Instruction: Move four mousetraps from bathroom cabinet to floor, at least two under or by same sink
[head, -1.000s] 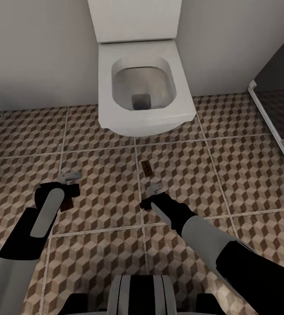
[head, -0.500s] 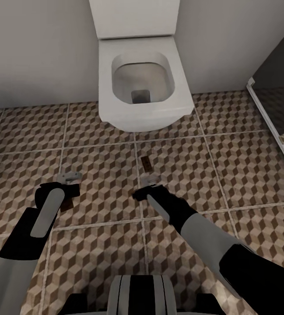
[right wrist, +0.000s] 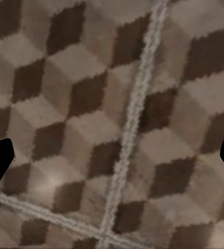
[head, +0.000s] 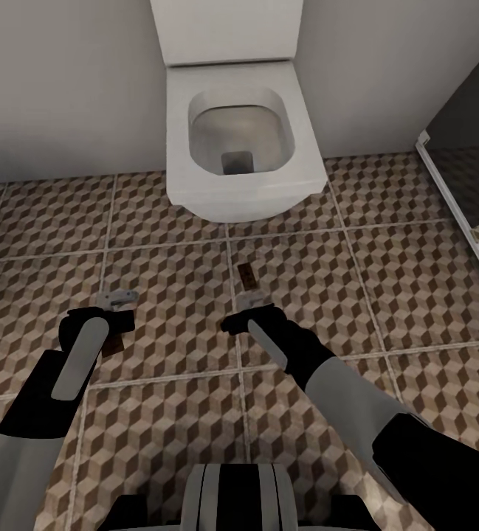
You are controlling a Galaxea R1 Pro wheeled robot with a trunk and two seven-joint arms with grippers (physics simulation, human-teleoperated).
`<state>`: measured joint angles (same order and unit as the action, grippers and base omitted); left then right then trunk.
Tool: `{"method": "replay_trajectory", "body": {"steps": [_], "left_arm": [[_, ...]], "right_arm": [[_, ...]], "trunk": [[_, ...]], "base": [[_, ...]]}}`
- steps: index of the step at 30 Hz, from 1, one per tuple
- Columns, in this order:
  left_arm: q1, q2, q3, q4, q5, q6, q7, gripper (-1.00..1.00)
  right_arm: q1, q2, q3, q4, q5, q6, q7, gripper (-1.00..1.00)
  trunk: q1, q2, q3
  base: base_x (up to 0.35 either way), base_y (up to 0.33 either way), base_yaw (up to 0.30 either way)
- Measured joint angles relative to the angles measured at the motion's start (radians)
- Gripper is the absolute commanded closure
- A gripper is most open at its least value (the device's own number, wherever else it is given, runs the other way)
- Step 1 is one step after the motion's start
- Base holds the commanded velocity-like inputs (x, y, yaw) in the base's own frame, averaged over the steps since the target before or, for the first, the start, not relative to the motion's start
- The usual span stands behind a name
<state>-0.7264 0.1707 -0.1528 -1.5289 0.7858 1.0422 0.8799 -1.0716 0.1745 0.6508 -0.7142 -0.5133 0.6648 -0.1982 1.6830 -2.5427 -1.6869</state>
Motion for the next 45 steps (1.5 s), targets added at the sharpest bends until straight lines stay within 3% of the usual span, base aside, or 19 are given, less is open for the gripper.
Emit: {"method": "replay_trajectory", "body": {"steps": [5, 7, 13, 21, 25, 29, 34, 38, 45], "left_arm": [[0.0, -0.001, 0.0, 0.0, 0.0, 0.0, 0.0, 1.0], [0.0, -0.001, 0.0, 0.0, 0.0, 0.0, 0.0, 1.0], [0.0, -0.001, 0.0, 0.001, -0.001, 0.0, 0.0, 1.0], [0.0, -0.001, 0.0, 0.002, -0.001, 0.0, 0.0, 1.0], [0.0, -0.001, 0.0, 0.002, -0.001, 0.0, 0.0, 1.0], [0.0, -0.001, 0.0, 0.003, -0.001, 0.0, 0.0, 1.0], [0.0, -0.001, -0.001, 0.003, -0.002, 0.0, 0.0, 1.0], [0.0, -0.002, -0.001, 0.003, -0.002, 0.0, 0.01, 1.0], [0.0, -0.002, -0.006, 0.002, -0.001, -0.001, 0.065, 1.0]], "right_arm": [[0.001, 0.0, -0.031, -0.032, 0.001, 0.026, 0.0, -1.0], [0.001, 0.0, -0.042, -0.047, 0.002, 0.078, 0.001, -1.0], [0.001, 0.0, -0.049, -0.086, 0.002, 0.132, 0.001, -1.0], [0.031, -0.033, -0.08, -0.254, 0.002, 0.301, 0.001, -1.0], [0.094, -0.058, -0.141, -0.397, 0.002, 0.373, 0.002, -1.0], [0.166, -0.092, -0.189, -0.52, 0.002, 0.38, 0.002, -1.0], [0.229, -0.138, -0.209, -0.583, 0.0, 0.38, 0.002, -1.0], [0.312, -0.177, -0.222, -0.657, -0.003, 0.38, 0.003, -1.0], [0.472, -0.198, -0.299, -0.814, -0.003, 0.38, 0.003, -1.0]], "trunk": [[0.0, 0.0, 0.0], [0.0, 0.0, 0.0], [0.0, 0.0, 0.0], [0.0, 0.0, 0.0], [0.0, 0.0, 0.0], [0.0, 0.0, 0.0], [0.0, 0.0, 0.0], [0.0, 0.0, 0.0], [0.0, 0.0, -0.001]], "base": [[0.0, 0.0, 0.0], [0.0, 0.0, 0.0], [0.0, 0.0, 0.0], [0.0, 0.0, 0.0], [0.0, 0.0, 0.0], [0.0, 0.0, 0.0], [0.0, 0.0, 0.0], [0.0, 0.0, -0.002], [0.0, 0.0, -0.083]]}}
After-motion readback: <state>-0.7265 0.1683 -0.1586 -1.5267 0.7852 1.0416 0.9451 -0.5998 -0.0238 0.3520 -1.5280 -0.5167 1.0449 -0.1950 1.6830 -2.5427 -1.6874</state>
